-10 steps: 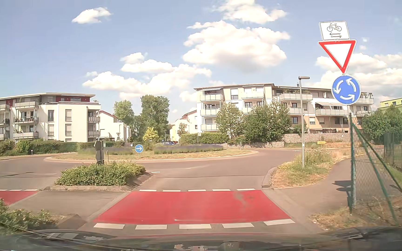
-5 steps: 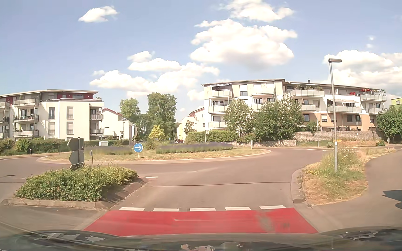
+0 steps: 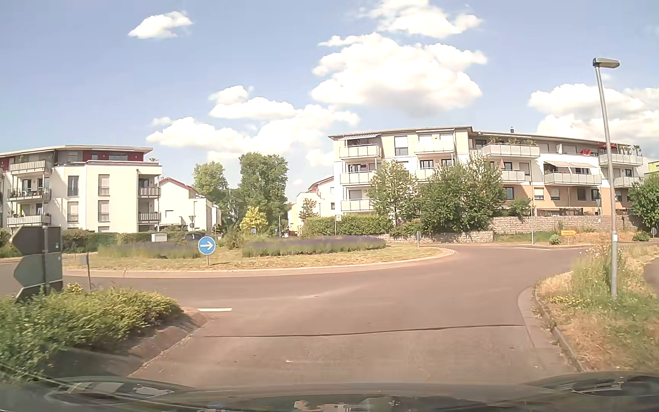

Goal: Follow the waypoints while adhering to traffic rules and regulations

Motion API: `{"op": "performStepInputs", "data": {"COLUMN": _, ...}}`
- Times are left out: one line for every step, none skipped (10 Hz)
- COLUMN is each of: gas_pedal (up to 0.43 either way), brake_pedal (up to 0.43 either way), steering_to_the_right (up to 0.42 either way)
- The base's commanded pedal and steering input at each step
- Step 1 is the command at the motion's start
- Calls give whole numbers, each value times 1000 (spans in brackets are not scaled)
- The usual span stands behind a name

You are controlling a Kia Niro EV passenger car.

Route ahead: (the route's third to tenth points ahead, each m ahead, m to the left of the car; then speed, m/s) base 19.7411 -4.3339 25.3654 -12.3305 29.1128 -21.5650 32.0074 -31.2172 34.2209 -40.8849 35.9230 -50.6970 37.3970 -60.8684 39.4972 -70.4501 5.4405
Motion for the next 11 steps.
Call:
{"op": "performStepInputs", "data": {"gas_pedal": 79, "brake_pedal": 0, "steering_to_the_right": 53}}
{"op": "performStepInputs", "data": {"gas_pedal": 79, "brake_pedal": 0, "steering_to_the_right": 68}}
{"op": "performStepInputs", "data": {"gas_pedal": 79, "brake_pedal": 0, "steering_to_the_right": 78}}
{"op": "performStepInputs", "data": {"gas_pedal": 79, "brake_pedal": 0, "steering_to_the_right": 91}}
{"op": "performStepInputs", "data": {"gas_pedal": 79, "brake_pedal": 0, "steering_to_the_right": 105}}
{"op": "performStepInputs", "data": {"gas_pedal": 79, "brake_pedal": 0, "steering_to_the_right": 115}}
{"op": "performStepInputs", "data": {"gas_pedal": 79, "brake_pedal": 0, "steering_to_the_right": 117}}
{"op": "performStepInputs", "data": {"gas_pedal": 79, "brake_pedal": 0, "steering_to_the_right": 120}}
{"op": "performStepInputs", "data": {"gas_pedal": 79, "brake_pedal": 0, "steering_to_the_right": 125}}
{"op": "performStepInputs", "data": {"gas_pedal": 98, "brake_pedal": 0, "steering_to_the_right": 133}}
{"op": "performStepInputs", "data": {"gas_pedal": 110, "brake_pedal": 0, "steering_to_the_right": 145}}
